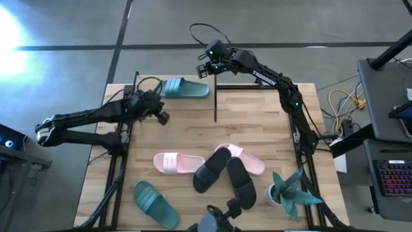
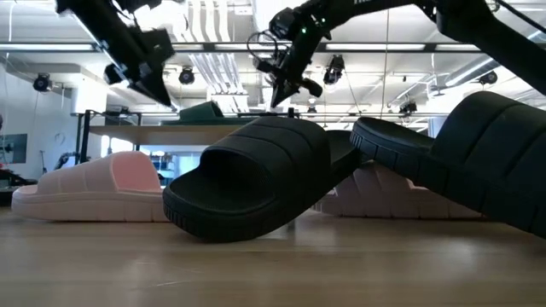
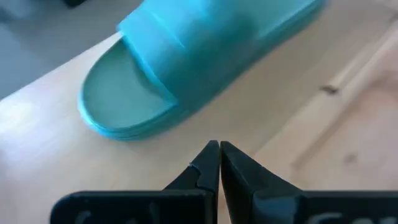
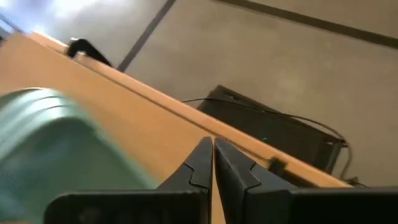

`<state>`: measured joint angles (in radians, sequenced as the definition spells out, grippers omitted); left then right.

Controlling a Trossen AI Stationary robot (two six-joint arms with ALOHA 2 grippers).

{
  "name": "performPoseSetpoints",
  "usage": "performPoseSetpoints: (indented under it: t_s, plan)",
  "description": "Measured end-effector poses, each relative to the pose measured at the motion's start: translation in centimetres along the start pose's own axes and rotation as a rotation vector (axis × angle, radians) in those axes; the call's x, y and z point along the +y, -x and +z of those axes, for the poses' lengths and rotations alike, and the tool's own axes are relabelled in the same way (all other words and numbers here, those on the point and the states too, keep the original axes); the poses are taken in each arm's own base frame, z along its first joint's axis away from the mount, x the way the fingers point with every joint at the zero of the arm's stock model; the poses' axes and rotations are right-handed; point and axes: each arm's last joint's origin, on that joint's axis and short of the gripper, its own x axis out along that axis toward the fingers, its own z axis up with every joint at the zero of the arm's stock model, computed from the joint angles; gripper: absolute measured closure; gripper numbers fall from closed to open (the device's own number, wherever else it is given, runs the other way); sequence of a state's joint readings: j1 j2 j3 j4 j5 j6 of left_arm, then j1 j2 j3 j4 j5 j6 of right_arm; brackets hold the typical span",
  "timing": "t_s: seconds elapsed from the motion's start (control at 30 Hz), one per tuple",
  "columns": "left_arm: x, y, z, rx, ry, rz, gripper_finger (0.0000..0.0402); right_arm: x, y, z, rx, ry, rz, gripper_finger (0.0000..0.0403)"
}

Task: Pick and place slides into the shelf
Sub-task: Put the top green slide on the shelf

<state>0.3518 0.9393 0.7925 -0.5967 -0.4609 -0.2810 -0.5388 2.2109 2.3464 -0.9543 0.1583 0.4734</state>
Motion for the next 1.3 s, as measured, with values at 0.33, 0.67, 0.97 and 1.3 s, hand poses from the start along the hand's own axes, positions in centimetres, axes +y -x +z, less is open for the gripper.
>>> performPoseSetpoints:
  t_s: [0.33, 0.67, 0.97, 1.3]
  plan:
    - [1.4, -3.7, 1.0, 0.097, -0.017, -0.028, 0.0402, 0.0, -2.7, -1.0, 0.051, 0.096, -0.022, 0.0394]
    - [2.2, -5.7, 1.7, 0.108, -0.043, 0.012, 0.0402, -0.3, -4.4, -1.6, 0.119, 0.187, 0.029, 0.0394]
    - [3.6, -6.0, 2.4, 0.053, -0.003, 0.075, 0.0402, 1.1, -4.7, -3.1, 0.242, 0.262, 0.221, 0.0394]
    - [3.4, -8.4, 2.7, 0.035, 0.010, 0.083, 0.0401, 5.6, -3.5, -5.8, 0.314, 0.388, 0.428, 0.0394]
